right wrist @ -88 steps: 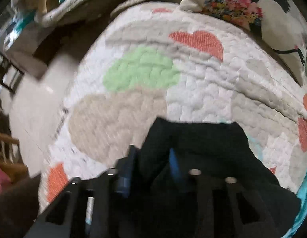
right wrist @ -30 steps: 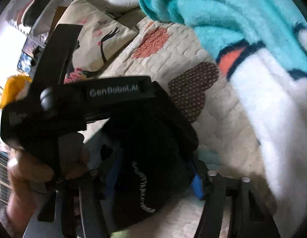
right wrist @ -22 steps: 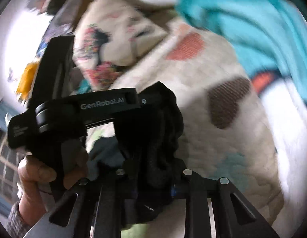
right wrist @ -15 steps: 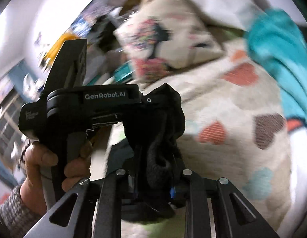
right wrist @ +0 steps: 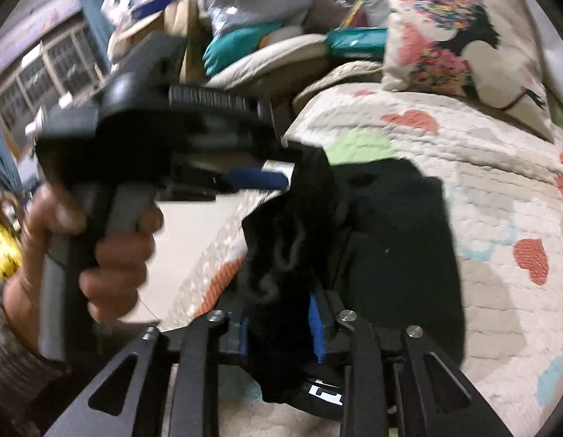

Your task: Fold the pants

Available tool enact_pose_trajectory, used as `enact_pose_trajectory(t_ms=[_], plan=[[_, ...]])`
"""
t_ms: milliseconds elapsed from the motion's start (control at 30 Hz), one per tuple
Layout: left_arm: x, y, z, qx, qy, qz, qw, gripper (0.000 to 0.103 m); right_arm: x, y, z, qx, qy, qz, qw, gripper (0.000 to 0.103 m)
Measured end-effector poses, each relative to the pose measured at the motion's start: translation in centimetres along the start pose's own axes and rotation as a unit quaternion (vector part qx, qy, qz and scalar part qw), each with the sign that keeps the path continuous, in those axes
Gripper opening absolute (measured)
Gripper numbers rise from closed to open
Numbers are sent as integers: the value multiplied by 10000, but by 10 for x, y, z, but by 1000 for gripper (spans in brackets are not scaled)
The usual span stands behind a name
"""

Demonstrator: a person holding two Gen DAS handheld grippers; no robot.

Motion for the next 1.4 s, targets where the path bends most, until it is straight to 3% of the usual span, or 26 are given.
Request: enact_pose_trajectory(t_ms=[133,167,333,500,600,700,800,900,967,1000,1033,1067,1100,1133,1300,1367,1400], plan=[[-14,7,18,351,118,170,9992,42,-11,-3,-8,63,68,190,9998,73],[-16,8,21,435,185,200,9987,42,-17,-4,-10,40,95,249,9996,75],[-23,9,43,849,397,387,9948,42,-36,-4,13,105,214,575,9981,76],[-7,-4,54,882,693,-129,9936,43,-17,-7,56,299,11,559,9980,76],[1,-19,47,777,1048,-473,9903,45,19,-1,74,484,-476,205,9975,76],[1,-36,30,433,1139,-554,9910,51,55,19,79,612,-694,-309,9952,76],[1,-47,8,132,1378,-765,9874,61,78,39,65,501,-570,-723,9945,76],[1,-46,-2,98,1415,-803,9866,61,104,54,37,321,-449,-1301,9900,76],[1,-44,-4,30,1283,-759,9888,54,116,58,16,112,-172,-1698,9853,76],[2,-43,-6,-38,1172,-737,9904,37,122,58,3,-39,-157,-1909,9815,73],[4,-42,-8,-112,1081,-744,9913,27,127,57,-6,-113,-88,-2101,9776,61],[7,-41,-8,-88,1114,-806,9905,26,130,55,-14,-227,-27,-2260,9739,32],[12,-39,-8,-34,1168,-897,9891,26,133,54,-16,-294,-138,-2320,9722,20],[17,-37,-8,42,1250,-1027,9868,25,134,54,-16,-258,-164,-2333,9719,16],[42,-16,-18,284,1357,-1318,9815,25,149,54,5,114,-449,-2381,9701,11],[40,-10,-31,263,1546,-1324,9787,31,158,51,7,206,-575,-2460,9674,12],[36,-9,-34,269,1636,-1283,9778,42,162,49,5,161,-598,-2515,9659,17]])
Point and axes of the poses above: each gripper's, at about its wrist camera, not at the fingertips, and z roughly against the way its jaws point, x to its right, y to its top, the point moved 5 cm from there along -z, roughly the way its jaws point, and after that the axes turned 6 degrees about y, right-handed, at the moved point
